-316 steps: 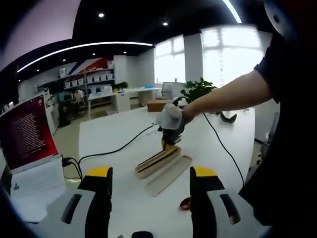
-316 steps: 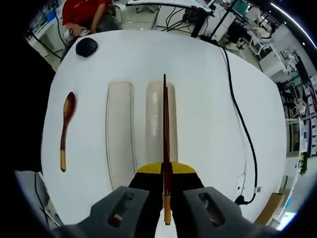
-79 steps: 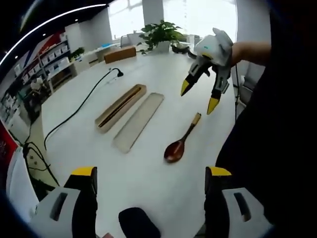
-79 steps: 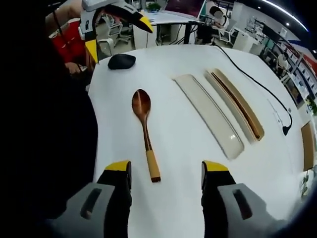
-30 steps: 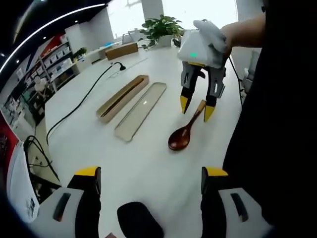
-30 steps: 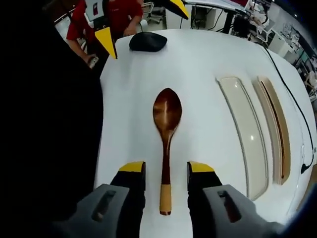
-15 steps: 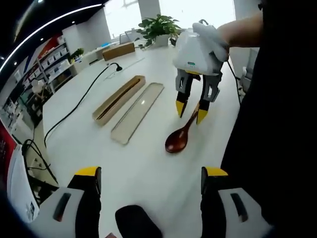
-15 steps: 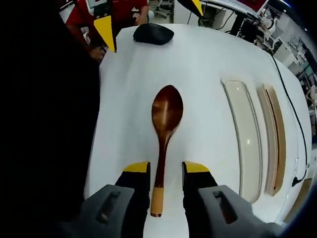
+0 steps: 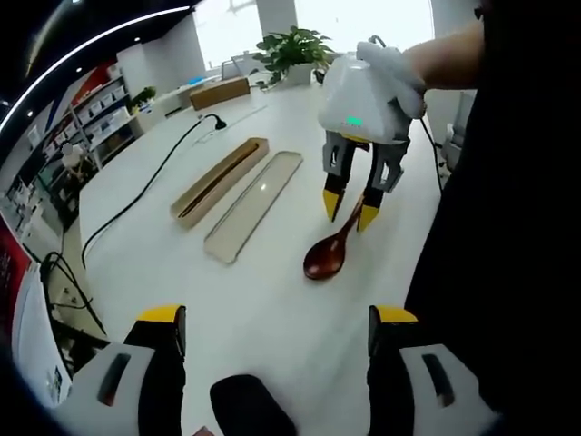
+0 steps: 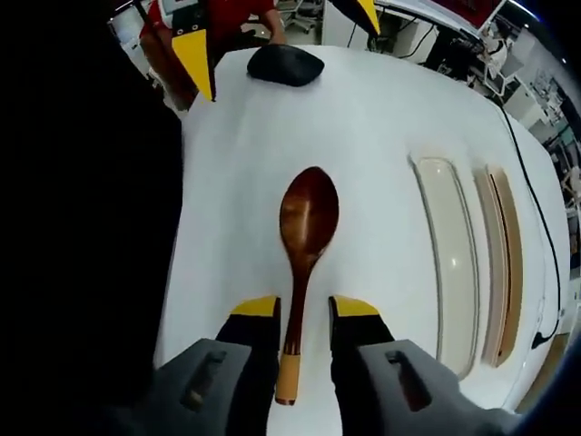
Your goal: Arrange the utensils inside the cutlery case until each visible utensil rests in its matching compartment.
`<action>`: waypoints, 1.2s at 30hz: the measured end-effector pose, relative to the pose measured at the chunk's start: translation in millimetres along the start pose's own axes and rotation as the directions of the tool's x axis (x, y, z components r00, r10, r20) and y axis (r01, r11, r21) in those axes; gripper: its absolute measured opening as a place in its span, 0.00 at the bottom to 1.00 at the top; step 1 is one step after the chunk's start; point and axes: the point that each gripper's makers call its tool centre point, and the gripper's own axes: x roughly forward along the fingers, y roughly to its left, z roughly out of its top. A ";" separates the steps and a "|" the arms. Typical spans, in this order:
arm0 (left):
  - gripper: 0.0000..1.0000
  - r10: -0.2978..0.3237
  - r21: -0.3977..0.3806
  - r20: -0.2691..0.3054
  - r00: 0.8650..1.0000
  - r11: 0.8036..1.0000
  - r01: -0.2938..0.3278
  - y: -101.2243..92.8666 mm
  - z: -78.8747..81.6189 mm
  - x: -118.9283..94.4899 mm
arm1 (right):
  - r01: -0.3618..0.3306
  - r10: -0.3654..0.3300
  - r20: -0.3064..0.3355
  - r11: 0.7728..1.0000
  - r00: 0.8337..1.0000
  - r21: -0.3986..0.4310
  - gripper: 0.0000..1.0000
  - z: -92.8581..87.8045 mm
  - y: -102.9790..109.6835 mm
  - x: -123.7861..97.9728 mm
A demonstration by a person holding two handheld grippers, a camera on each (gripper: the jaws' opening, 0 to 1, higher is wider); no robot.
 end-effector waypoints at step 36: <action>0.85 0.000 0.014 0.021 1.000 1.000 -0.001 -0.1 4.1 -5.9 | -0.003 0.003 -0.012 0.999 1.000 -0.035 0.07 4.1 -1.7 1.4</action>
